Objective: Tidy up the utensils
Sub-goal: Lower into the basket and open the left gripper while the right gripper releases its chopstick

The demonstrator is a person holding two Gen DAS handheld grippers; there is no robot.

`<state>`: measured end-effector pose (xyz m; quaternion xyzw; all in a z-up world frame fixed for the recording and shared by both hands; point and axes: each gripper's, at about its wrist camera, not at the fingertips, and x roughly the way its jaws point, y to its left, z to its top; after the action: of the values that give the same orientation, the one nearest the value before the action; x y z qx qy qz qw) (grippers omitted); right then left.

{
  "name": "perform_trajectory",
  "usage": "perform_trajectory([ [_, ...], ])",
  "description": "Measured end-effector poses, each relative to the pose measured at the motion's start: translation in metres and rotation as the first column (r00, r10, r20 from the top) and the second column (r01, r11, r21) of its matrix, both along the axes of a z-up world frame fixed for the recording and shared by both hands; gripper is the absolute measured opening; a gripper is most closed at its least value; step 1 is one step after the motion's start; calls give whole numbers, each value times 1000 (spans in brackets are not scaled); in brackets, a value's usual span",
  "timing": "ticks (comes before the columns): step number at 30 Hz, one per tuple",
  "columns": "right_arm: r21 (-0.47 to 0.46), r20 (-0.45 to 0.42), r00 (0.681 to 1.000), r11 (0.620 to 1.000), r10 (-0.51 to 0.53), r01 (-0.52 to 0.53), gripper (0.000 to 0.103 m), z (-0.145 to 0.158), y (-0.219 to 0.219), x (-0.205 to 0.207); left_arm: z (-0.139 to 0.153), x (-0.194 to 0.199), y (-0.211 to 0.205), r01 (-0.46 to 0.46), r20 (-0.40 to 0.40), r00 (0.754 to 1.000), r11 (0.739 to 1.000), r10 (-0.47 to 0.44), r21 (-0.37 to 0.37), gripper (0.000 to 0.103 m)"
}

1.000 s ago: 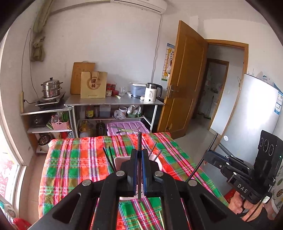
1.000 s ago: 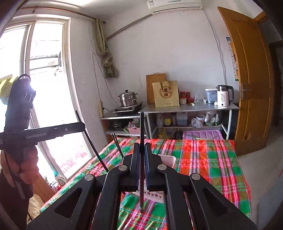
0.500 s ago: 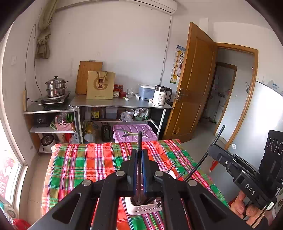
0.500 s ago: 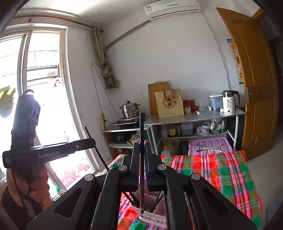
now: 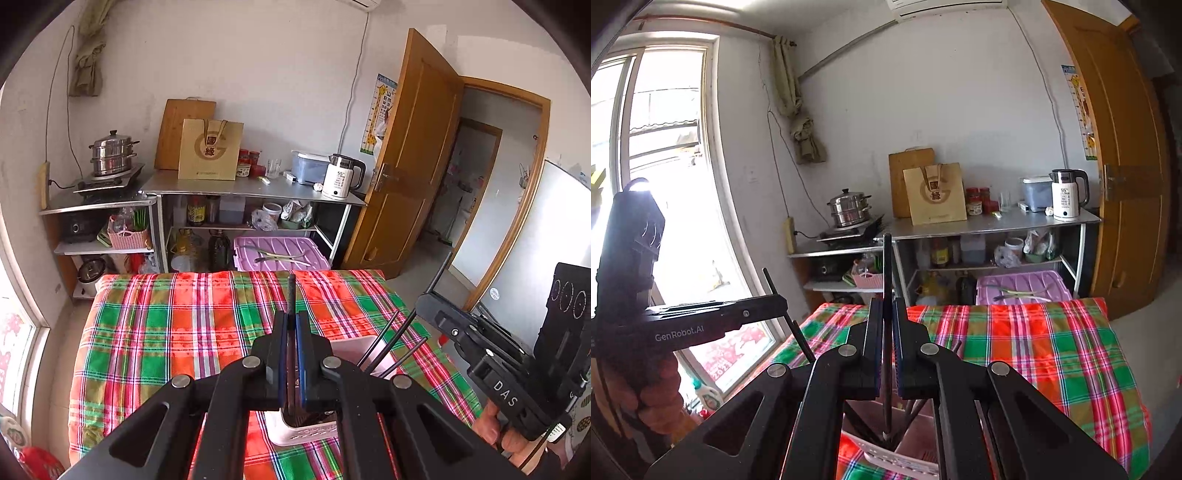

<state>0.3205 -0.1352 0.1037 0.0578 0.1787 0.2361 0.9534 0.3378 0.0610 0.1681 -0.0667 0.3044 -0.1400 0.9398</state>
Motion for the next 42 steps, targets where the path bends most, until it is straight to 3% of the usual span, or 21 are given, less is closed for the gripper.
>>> perform_trajectory([
  [5, -32, -46, 999, 999, 3, -4, 5, -14, 4, 6, -14, 4, -4, 10, -29, 1000, 1000, -10, 10, 4],
  [13, -93, -46, 999, 996, -6, 1, 5, -13, 8, 2, -34, 8, -10, 17, -66, 998, 999, -15, 34, 4],
  [24, -130, -67, 998, 992, -9, 1, 6, -11, 10, 6, -38, 3, -11, 15, -74, 997, 999, -12, 42, 4],
  [34, -108, -37, 999, 994, -25, 21, 8, 0, -10, -16, -20, -21, -4, 1, -22, 1000, 1000, 0, 10, 9],
  [42, -68, -13, 999, 997, -29, 28, 9, 3, -43, -63, -10, -70, 2, -11, 41, 999, 1000, 11, 1, 14],
])
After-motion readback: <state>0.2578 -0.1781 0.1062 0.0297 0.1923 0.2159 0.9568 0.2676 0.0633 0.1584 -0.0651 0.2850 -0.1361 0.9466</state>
